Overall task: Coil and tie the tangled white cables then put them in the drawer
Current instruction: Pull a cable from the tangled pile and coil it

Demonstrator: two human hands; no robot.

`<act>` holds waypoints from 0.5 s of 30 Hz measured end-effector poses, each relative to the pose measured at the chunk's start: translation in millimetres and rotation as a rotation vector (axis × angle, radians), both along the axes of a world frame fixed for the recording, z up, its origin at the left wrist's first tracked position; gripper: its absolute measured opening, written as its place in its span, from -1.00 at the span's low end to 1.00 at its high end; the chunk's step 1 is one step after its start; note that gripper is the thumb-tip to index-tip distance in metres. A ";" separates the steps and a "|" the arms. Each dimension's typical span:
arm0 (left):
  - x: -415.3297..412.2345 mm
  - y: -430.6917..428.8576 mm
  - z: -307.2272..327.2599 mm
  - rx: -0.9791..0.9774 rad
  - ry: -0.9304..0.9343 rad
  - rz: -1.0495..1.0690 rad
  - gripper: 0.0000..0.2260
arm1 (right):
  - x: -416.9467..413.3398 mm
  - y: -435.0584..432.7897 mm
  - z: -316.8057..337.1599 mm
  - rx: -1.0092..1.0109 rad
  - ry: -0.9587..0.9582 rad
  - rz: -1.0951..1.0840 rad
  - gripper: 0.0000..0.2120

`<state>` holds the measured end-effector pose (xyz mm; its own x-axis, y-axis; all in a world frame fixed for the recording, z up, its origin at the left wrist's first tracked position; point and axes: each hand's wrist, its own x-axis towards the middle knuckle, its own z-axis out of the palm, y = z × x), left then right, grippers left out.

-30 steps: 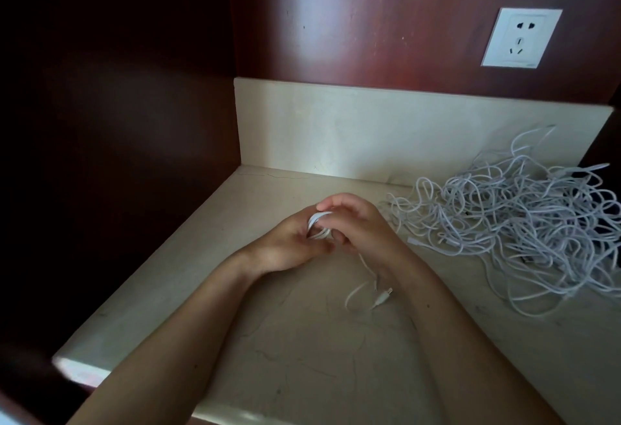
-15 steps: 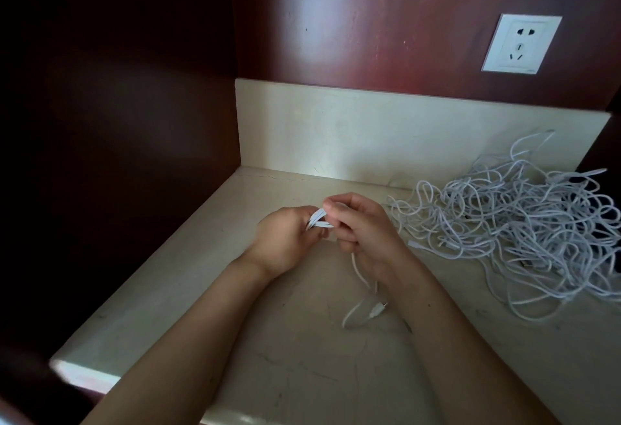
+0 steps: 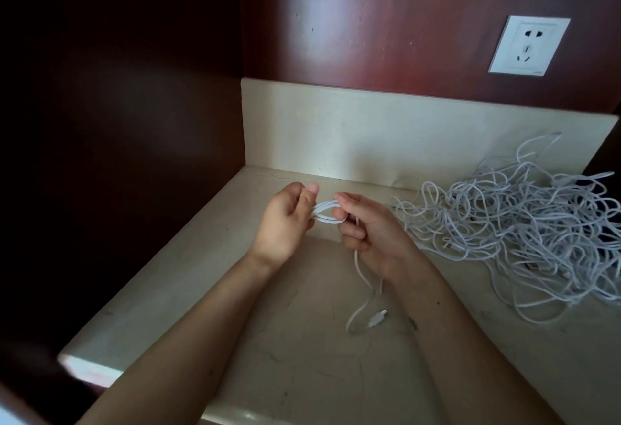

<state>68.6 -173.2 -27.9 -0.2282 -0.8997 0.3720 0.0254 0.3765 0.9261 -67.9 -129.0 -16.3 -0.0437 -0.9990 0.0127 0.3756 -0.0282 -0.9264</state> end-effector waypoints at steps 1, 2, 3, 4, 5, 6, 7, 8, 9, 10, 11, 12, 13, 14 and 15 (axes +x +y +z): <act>-0.4 0.2 0.4 0.004 0.005 0.012 -0.68 | 0.1 -0.4 0.0 -0.004 -0.001 -0.004 -0.93; -0.6 0.3 0.8 0.010 0.009 0.013 -0.69 | -0.2 -0.2 0.3 -0.005 0.003 -0.010 -0.93; -0.2 -1.3 -0.1 0.013 0.008 0.008 -0.69 | -0.8 0.0 0.4 -0.003 0.014 -0.017 -0.93; 1.0 -2.5 -0.3 0.012 0.002 0.006 -0.68 | -1.6 0.4 0.0 0.001 0.037 -0.023 -0.93; 2.8 -4.2 -0.9 0.007 -0.012 0.006 -0.67 | -2.3 0.4 -0.9 0.010 0.070 -0.032 -0.93; 4.4 -5.2 -1.1 -0.003 -0.032 0.006 -0.65 | -3.0 0.8 -1.6 0.022 0.109 -0.044 -0.93; 5.8 -5.9 -1.4 -0.017 -0.048 0.002 -0.64 | -3.8 0.9 -2.7 0.036 0.147 -0.057 -0.93; 7.3 -6.5 -1.9 -0.029 -0.062 -0.007 -0.63 | -4.3 1.4 -3.3 0.045 0.181 -0.071 -0.93; 8.4 -6.9 -2.1 -0.037 -0.072 -0.021 -0.61 | -4.6 1.9 -3.4 0.047 0.208 -0.086 -0.93; 9.4 -7.0 -1.8 -0.038 -0.080 -0.042 -0.60 | -4.9 2.6 -3.4 0.042 0.224 -0.103 -0.93; 9.5 -7.0 -1.7 -0.032 -0.088 -0.069 -0.59 | -5.0 2.9 -3.3 0.031 0.229 -0.119 -0.94; 9.1 -6.6 -1.1 -0.022 -0.096 -0.096 -0.58 | -5.0 3.1 -3.3 0.019 0.229 -0.135 -0.94; 8.7 -5.8 0.1 -0.012 -0.101 -0.119 -0.58 | -4.4 2.9 -3.6 0.009 0.227 -0.146 -0.93; 8.4 -4.9 1.4 -0.004 -0.101 -0.137 -0.57 | -3.2 2.6 -4.1 0.003 0.223 -0.153 -0.93; 8.2 -3.6 2.7 0.003 -0.093 -0.151 -0.58 | -1.5 2.0 -5.1 0.004 0.212 -0.156 -0.94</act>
